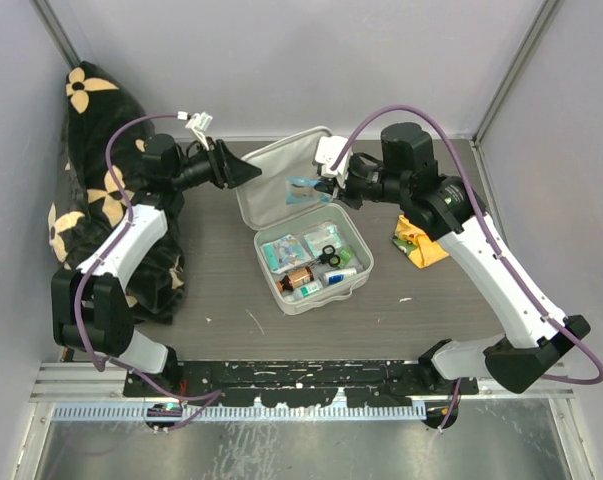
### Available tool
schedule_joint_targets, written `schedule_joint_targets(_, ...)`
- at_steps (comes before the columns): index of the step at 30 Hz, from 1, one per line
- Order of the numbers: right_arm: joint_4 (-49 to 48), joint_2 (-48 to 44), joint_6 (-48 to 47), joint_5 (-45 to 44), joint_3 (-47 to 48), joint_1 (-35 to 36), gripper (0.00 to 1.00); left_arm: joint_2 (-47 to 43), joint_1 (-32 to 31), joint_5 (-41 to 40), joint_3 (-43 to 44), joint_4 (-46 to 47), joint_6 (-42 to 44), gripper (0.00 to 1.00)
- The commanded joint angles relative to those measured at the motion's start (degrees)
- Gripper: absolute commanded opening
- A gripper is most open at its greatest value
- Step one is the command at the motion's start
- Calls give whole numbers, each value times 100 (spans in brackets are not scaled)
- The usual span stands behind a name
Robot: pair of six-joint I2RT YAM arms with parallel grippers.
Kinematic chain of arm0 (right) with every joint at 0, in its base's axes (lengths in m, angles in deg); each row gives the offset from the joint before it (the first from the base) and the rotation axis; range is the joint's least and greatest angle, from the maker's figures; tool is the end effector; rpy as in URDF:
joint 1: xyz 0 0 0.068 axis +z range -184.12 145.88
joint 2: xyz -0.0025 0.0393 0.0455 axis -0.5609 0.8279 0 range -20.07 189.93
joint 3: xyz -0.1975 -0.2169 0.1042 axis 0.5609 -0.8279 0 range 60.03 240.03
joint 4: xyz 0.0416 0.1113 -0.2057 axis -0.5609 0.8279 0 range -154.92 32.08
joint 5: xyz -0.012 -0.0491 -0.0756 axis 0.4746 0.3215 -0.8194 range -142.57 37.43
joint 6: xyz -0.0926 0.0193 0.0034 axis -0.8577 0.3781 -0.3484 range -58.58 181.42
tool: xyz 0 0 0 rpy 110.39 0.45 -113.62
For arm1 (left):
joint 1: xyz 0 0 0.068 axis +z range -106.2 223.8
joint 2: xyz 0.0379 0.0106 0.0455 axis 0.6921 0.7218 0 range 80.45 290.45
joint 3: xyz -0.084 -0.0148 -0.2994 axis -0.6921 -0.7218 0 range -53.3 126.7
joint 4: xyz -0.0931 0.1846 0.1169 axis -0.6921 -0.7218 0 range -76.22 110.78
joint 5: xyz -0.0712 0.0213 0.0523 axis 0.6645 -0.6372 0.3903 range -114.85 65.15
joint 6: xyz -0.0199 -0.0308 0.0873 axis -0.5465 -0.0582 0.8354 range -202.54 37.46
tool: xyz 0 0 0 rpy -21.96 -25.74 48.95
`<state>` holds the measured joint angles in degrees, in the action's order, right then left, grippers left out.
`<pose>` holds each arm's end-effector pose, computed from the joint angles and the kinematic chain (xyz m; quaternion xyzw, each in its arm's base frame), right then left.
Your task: Organize the medicine kit
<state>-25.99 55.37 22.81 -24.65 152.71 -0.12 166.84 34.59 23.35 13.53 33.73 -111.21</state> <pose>0.2050 0.1866 0.4743 -0.5847 0.5670 0.1775 0.5524 0.3429 -0.1203 0.3846 0.1525 0.7177 -0.4854 0.4754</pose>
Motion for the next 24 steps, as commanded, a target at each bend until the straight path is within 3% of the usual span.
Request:
schedule_joint_targets(1,-264,-85,-10,-6,153,-17,1,-398,-83,28,138,-118,428,49)
schedule_joint_targets(18,234,-381,-138,174,81,-47,1,-1189,-436,-54,-164,-1371,1663,6)
schedule_joint_targets(24,405,-488,-668,547,207,-43,0,-1495,-522,86,-113,-2057,1979,0)
